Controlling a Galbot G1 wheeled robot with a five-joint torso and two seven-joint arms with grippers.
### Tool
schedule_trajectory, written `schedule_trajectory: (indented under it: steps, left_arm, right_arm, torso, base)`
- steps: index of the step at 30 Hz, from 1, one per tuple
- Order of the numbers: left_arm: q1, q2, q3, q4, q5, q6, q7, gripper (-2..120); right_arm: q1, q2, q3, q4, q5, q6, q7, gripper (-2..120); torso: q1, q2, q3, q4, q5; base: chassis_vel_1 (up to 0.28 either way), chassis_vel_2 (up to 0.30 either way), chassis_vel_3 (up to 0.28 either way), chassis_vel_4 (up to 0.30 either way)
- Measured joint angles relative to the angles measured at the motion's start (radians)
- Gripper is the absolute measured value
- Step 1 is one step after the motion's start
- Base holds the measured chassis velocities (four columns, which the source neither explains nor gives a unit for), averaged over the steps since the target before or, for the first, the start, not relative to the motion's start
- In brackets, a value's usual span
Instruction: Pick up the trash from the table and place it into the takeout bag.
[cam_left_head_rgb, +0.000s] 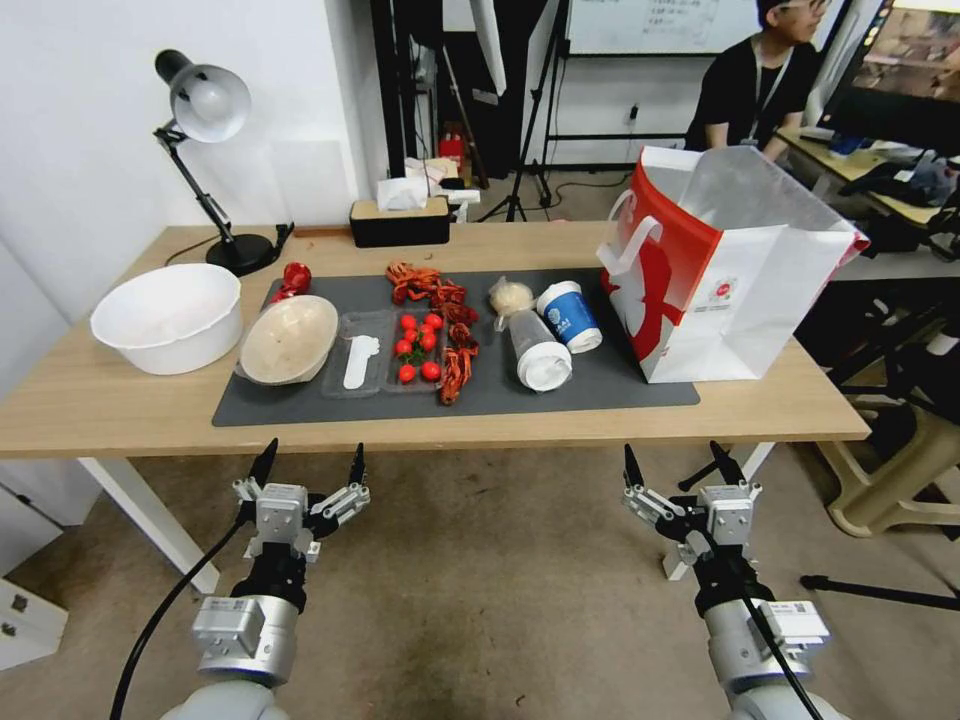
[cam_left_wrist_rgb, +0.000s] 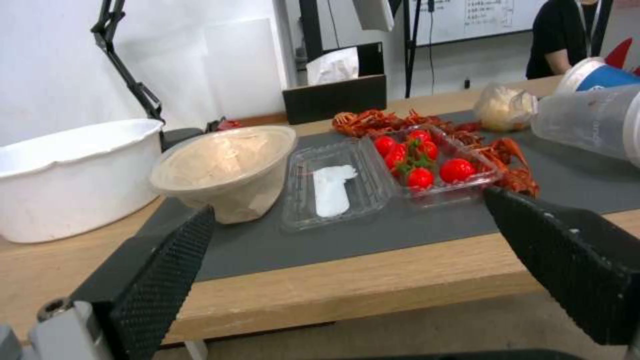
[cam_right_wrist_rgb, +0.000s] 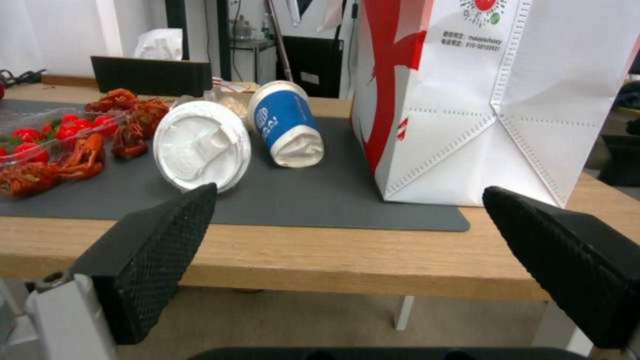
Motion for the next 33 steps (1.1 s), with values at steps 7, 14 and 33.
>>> schedule_trajectory:
  steps: [7, 14, 33]
  left_arm:
    - [0.000, 0.000, 0.000, 0.000, 0.000, 0.000, 0.000, 100]
    - [0.002, -0.001, 0.001, 0.000, 0.000, 0.003, -0.002, 100]
    - [0.157, -0.089, 0.126, -0.138, -0.036, 0.309, -0.138, 100]
  right_arm:
    - [0.000, 0.000, 0.000, 0.000, 0.000, 0.000, 0.000, 100]
    - [0.001, 0.000, -0.004, -0.001, 0.004, -0.009, -0.003, 100]
    - [0.041, -0.008, -0.152, -0.064, 0.110, -0.247, -0.117, 100]
  torso:
    - [0.000, 0.000, 0.000, 0.0000, 0.0000]
    - [0.000, 0.000, 0.000, -0.0002, -0.0001]
    - [0.000, 0.000, 0.000, 0.0000, -0.0001]
  base:
    - [0.000, 0.000, 0.000, 0.000]
    - [0.000, 0.000, 0.000, 0.000]
    - [0.000, 0.000, 0.000, 0.000]
